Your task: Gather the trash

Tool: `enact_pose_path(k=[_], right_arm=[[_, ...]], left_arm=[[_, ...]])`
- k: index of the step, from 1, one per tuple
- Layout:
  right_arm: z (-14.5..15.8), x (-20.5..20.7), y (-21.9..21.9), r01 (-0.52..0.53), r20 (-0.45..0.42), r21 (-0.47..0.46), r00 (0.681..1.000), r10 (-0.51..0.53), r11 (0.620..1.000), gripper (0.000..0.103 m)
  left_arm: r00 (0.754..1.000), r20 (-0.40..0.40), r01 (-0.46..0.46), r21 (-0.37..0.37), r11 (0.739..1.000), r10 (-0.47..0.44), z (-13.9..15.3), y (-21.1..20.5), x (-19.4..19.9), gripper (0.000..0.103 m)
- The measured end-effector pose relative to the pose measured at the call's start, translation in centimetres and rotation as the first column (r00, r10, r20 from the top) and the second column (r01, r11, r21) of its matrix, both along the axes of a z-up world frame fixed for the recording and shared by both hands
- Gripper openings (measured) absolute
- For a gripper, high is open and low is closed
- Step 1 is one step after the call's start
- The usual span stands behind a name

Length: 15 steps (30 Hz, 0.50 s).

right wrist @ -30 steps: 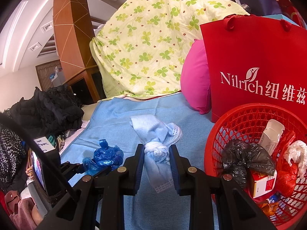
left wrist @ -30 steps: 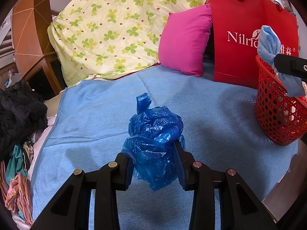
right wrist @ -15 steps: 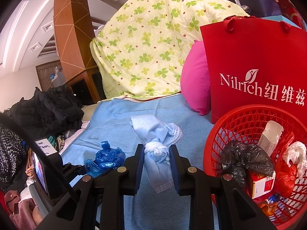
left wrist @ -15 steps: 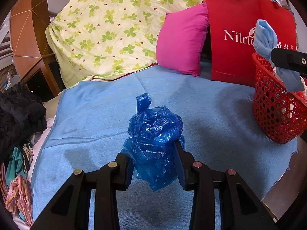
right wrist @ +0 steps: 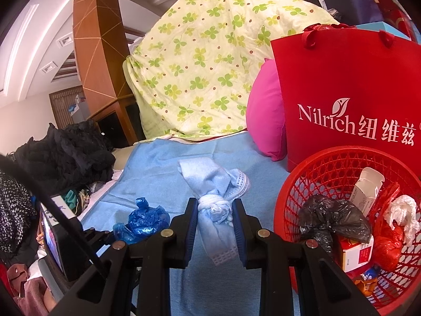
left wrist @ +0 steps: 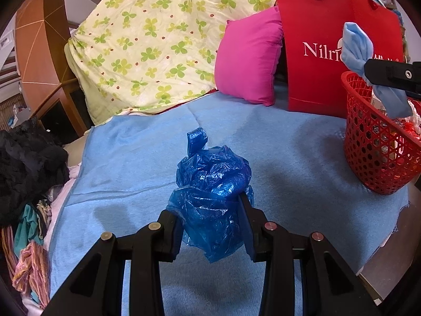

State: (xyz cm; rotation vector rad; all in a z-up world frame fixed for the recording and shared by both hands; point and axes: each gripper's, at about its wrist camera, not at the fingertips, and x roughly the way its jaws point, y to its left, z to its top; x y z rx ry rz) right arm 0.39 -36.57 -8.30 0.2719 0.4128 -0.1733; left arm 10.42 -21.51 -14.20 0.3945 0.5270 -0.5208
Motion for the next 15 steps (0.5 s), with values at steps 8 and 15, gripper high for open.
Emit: enact_pose_path(k=[8, 15], right_arm=[[0.3, -0.6, -0.5, 0.003, 0.036, 0.016, 0.999, -0.004, 1.000, 0.028], [0.5, -1.6, -0.5, 0.016, 0.074, 0.028, 0.997, -0.018, 0.999, 0.028]], left_arm=[[1.000, 0.018, -0.017, 0.009, 1.000, 0.017, 1.4, 0.7, -2.3, 0.039], [0.998, 0.068, -0.013, 0.016, 1.000, 0.012, 3.7, 0.8, -4.2, 0.040]])
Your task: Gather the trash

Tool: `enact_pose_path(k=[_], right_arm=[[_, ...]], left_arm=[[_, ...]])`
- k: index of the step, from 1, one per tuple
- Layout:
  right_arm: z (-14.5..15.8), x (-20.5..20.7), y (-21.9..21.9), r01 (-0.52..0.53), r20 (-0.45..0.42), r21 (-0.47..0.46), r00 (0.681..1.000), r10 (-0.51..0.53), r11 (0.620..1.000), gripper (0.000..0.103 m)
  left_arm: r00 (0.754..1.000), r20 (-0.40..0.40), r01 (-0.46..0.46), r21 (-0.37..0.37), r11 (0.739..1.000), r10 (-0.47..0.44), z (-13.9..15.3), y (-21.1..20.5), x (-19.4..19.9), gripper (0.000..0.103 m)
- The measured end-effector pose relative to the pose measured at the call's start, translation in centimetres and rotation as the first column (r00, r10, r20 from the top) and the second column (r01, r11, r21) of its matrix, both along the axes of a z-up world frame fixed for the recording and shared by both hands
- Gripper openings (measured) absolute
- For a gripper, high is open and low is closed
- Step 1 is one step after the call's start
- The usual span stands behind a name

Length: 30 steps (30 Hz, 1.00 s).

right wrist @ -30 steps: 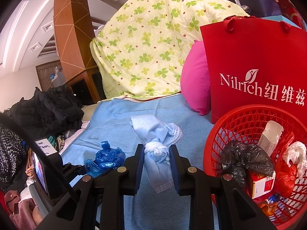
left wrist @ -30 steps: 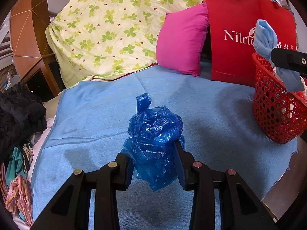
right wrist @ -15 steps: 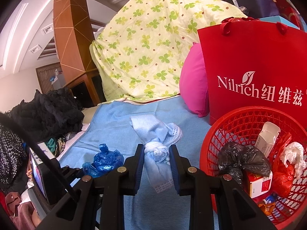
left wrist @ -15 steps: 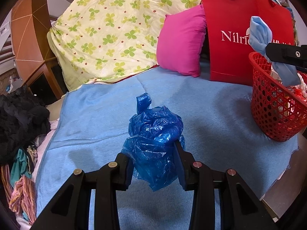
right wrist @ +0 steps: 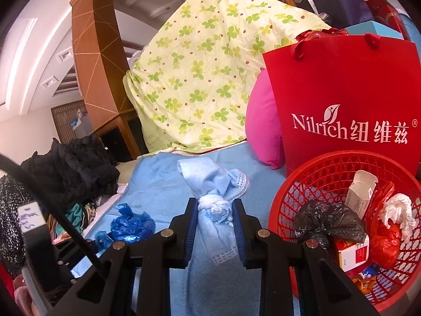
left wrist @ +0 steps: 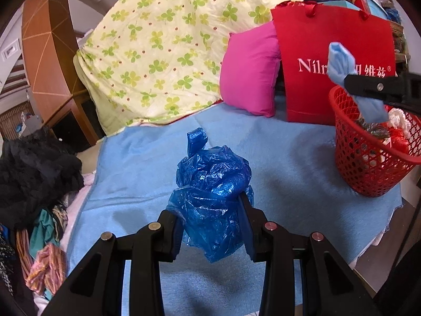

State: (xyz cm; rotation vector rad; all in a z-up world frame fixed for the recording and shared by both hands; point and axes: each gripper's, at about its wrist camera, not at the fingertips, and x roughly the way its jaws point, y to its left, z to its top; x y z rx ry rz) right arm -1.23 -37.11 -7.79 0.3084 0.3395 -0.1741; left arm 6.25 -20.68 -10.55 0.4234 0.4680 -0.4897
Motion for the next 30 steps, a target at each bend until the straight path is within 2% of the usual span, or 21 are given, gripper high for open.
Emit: enact_pose_path(k=[12, 30], right_arm=[[0.5, -2.5, -0.7, 0.020, 0.076, 0.021, 0.997, -0.022, 1.000, 0.028], [0.8, -5.9, -5.0, 0.082, 0.139, 0.079, 0.986, -0.093, 0.993, 0.028]], left_arm=[[0.998, 0.057, 0.025, 0.028, 0.999, -0.026, 2.0, -1.3, -2.5, 0.040], [0.990, 0.080, 0.111, 0.058, 0.992, -0.116, 3.1, -5.2, -4.7, 0.040]])
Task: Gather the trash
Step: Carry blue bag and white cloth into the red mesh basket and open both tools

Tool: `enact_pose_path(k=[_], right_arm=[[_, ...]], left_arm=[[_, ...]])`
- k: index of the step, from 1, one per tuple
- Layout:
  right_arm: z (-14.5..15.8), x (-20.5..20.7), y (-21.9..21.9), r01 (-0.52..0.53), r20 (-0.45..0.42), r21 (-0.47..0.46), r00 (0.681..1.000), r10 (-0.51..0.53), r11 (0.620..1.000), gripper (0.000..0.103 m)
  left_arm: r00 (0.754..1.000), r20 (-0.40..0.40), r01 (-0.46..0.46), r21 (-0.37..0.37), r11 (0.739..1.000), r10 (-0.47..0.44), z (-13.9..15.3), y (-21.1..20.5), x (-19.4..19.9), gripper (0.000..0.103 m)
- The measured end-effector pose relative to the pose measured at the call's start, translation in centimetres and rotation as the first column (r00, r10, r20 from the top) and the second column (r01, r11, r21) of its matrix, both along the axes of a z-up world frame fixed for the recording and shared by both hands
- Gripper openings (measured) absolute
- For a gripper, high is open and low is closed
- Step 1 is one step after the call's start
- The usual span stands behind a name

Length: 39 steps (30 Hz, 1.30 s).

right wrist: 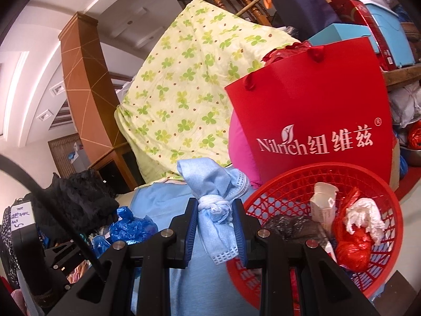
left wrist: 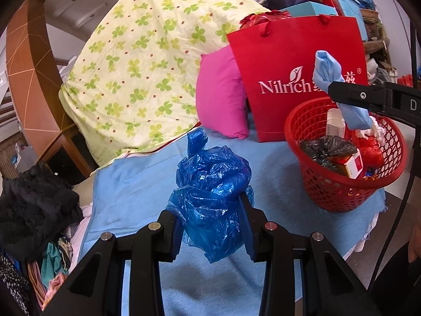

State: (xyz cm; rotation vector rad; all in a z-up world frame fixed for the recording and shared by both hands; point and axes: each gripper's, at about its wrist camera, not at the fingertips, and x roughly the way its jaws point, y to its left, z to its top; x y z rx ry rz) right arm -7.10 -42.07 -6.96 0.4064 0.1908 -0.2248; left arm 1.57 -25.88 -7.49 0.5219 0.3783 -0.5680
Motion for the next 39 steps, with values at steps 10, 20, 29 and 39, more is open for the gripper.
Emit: enact_pose_path(k=[10, 20, 29, 39], right_arm=[[-0.2, -1.8, -2.6, 0.044, 0.023, 0.036, 0.999, -0.045, 0.998, 0.028], [-0.6, -4.6, -6.0, 0.124, 0.050, 0.100, 0.990, -0.129, 0.987, 0.028], [-1.2, -6.6, -8.8, 0.179, 0.066, 0.170, 0.979, -0.192, 0.969, 0.029], [-1.5, -7.6, -10.3, 0.191, 0.088, 0.234, 0.972, -0.217, 0.953, 0.029]], left_arm=[[0.999, -0.014, 0.048, 0.001, 0.999, -0.048, 0.4, -2.2, -1.0, 0.040], [0.991, -0.049, 0.121, -0.033, 0.992, -0.122, 1.4, -4.1, -1.7, 0.040], [0.980, -0.059, 0.188, -0.055, 0.981, -0.192, 2.7, -7.0, -2.4, 0.040], [0.968, -0.038, 0.248, -0.041, 0.968, -0.249, 3.3, -10.6, -3.8, 0.041]])
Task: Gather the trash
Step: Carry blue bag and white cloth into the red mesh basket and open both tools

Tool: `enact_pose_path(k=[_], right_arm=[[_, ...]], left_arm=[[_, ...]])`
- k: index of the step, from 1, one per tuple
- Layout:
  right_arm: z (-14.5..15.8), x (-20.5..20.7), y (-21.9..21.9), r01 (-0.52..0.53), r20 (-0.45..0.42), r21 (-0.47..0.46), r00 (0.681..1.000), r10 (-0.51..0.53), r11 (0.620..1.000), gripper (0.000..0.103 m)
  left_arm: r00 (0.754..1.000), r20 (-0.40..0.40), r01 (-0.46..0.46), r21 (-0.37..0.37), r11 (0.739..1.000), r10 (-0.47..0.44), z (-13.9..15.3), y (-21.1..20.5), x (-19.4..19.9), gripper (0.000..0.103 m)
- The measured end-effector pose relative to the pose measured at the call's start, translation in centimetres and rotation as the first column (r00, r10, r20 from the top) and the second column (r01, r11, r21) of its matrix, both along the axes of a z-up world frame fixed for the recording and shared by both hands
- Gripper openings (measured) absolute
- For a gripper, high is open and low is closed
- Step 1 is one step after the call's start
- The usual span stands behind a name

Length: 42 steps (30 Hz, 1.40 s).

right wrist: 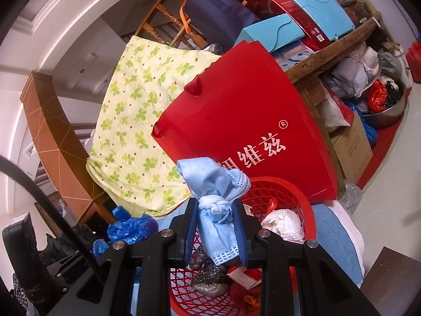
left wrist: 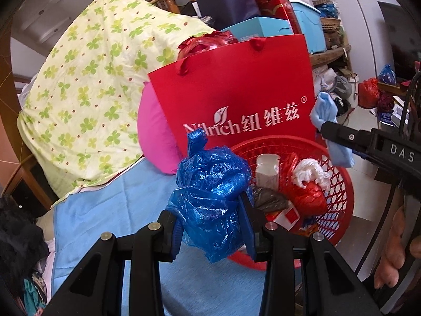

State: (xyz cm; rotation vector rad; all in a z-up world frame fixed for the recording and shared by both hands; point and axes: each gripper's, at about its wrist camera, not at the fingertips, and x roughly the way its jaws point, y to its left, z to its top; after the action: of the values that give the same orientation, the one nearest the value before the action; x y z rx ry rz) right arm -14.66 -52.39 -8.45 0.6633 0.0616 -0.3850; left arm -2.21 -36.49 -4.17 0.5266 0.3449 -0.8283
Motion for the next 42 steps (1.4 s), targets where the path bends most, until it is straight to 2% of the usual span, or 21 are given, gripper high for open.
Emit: enact_pose_path(k=[13, 27, 33, 34, 38, 42], right_arm=[[-0.7, -0.7, -1.6, 0.008, 0.029, 0.081, 1.000, -0.011, 0.997, 0.030], [-0.8, 0.0, -1.6, -0.014, 0.011, 0.093, 1.000, 0.013, 0.996, 0.030], [-0.8, 0.6, -1.3, -0.030, -0.006, 0.092, 1.000, 0.031, 0.995, 0.030], [-0.8, 0.7, -1.2, -0.033, -0.010, 0.089, 0.999, 0.034, 0.996, 0.030], [-0.7, 1.4, -0.7, -0.045, -0.023, 0.081, 0.999, 0.047, 0.996, 0.030], [-0.8, 2.3, -0.4, -0.053, -0.046, 0.091, 0.997, 0.058, 0.994, 0.030]], left_arm=[[0.999, -0.036, 0.038, 0.003, 0.999, -0.038, -0.7, -2.8, -0.3, 0.041], [0.996, -0.077, 0.044, -0.015, 0.999, -0.045, -0.9, -3.6, 0.7, 0.041], [0.997, -0.065, 0.031, -0.014, 0.999, -0.032, -1.0, -3.0, 0.8, 0.042], [0.998, -0.062, 0.027, -0.016, 1.000, -0.027, -1.0, -2.9, 0.9, 0.044], [0.998, -0.056, -0.012, -0.033, 0.999, 0.010, -0.8, -1.5, 1.5, 0.067], [0.996, -0.067, -0.055, -0.042, 0.998, 0.052, -0.9, 0.3, 2.5, 0.073]])
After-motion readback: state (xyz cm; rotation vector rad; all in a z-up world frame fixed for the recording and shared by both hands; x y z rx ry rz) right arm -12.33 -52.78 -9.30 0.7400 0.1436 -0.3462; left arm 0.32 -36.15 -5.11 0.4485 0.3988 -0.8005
